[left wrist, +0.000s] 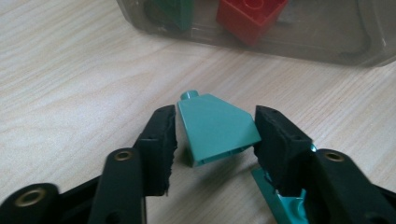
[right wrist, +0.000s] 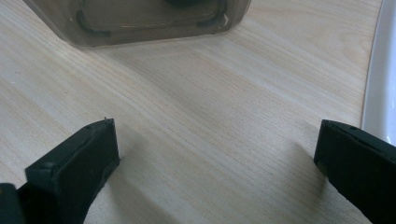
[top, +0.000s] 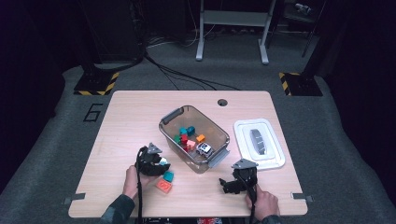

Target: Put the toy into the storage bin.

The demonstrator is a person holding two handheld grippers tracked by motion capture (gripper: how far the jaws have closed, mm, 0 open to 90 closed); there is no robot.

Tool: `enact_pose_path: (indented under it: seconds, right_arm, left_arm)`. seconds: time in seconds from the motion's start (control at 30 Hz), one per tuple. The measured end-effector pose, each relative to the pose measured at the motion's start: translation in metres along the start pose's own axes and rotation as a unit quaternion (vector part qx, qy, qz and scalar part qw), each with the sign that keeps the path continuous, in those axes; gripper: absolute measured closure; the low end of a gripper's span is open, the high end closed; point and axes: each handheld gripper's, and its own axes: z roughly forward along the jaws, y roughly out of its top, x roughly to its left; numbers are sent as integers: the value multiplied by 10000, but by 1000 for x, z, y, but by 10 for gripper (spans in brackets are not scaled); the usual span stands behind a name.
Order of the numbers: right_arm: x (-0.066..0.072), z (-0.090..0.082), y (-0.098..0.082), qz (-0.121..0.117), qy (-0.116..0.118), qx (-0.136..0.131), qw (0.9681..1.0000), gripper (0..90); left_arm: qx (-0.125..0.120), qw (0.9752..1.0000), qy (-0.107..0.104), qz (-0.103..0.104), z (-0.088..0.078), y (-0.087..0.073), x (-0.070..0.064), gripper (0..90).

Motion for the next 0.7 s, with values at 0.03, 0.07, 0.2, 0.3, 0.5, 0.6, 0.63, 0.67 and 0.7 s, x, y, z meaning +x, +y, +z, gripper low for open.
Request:
enact_pose_path:
  seconds: [0.03, 0.07, 0.2, 0.3, 0.5, 0.6, 0.63, 0.67, 0.7]
  right_arm:
    - [0, 0, 0, 1, 0, -1, 10000, 0]
    - [0, 0, 0, 28, -2, -8, 10000, 0]
    - [0, 0, 0, 0, 0, 0, 10000, 0]
    - [0, 0, 0, -1, 0, 0, 10000, 0]
    - [0, 0, 0, 24, -1, -8, 10000, 0]
    - [0, 0, 0, 7, -1, -2, 10000, 0]
    - [0, 0, 0, 0, 0, 1, 10000, 0]
    - [0, 0, 0, -1, 0, 0, 10000, 0]
    - [0, 0, 0, 1, 0, 0, 10000, 0]
  left_arm:
    - [47, 10000, -14, 48, -1, -1, 1, 523]
    - [36, 10000, 13, 53, -1, -1, 1, 576]
    - [-53, 10000, 45, -17, -1, -2, 1, 583]
    - [-12, 10000, 20, 27, -2, -2, 3, 587]
    - [-105, 9999, 32, -79, -8, -4, 8, 589]
    - [-129, 9999, 71, -53, -13, -5, 12, 589]
    - [-158, 9998, 82, -89, -14, -5, 12, 589]
    - [-112, 9999, 98, -43, -18, -5, 15, 589]
    - [-189, 9997, 111, -98, -18, -5, 15, 589]
